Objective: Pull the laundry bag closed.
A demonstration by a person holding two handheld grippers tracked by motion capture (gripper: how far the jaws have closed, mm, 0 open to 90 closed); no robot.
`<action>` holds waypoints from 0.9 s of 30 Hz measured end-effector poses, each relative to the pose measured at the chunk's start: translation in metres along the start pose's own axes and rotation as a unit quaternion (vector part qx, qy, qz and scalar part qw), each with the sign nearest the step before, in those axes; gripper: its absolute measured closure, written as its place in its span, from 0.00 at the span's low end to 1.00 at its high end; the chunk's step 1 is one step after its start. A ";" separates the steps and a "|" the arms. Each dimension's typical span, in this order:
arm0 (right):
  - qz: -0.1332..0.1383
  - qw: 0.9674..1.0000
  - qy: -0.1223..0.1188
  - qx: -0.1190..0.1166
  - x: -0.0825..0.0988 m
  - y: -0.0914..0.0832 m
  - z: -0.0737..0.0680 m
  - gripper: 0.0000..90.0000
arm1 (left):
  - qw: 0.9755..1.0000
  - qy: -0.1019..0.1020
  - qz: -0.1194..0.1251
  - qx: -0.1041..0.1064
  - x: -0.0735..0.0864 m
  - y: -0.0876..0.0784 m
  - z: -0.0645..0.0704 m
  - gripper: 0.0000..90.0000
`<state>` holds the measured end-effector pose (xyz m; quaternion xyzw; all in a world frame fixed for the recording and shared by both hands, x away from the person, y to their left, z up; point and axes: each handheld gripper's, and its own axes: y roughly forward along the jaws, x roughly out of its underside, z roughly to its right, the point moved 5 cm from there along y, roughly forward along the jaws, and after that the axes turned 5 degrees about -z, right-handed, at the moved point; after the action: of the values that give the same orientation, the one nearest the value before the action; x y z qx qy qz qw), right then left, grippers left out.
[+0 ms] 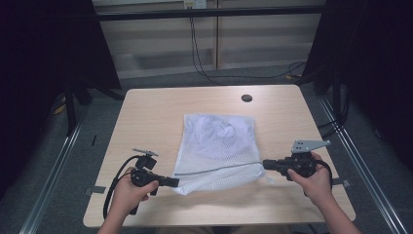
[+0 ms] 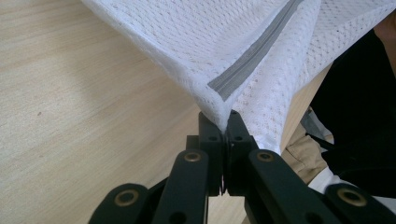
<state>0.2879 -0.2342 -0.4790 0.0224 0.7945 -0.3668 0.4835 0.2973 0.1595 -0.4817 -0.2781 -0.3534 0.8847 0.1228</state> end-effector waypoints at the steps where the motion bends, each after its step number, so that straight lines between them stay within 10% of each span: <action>1: 0.000 1.000 -0.002 0.001 0.000 0.000 0.000 0.97 | 1.000 0.000 0.000 0.000 0.000 0.000 0.000 0.99; 27: 0.000 1.000 0.004 -0.009 0.004 -0.008 0.001 0.97 | 1.000 0.006 0.006 -0.003 -0.002 0.000 0.000 0.99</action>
<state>0.2837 -0.2420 -0.4785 0.0195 0.7994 -0.3599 0.4806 0.2987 0.1589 -0.4807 -0.2857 -0.3534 0.8828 0.1189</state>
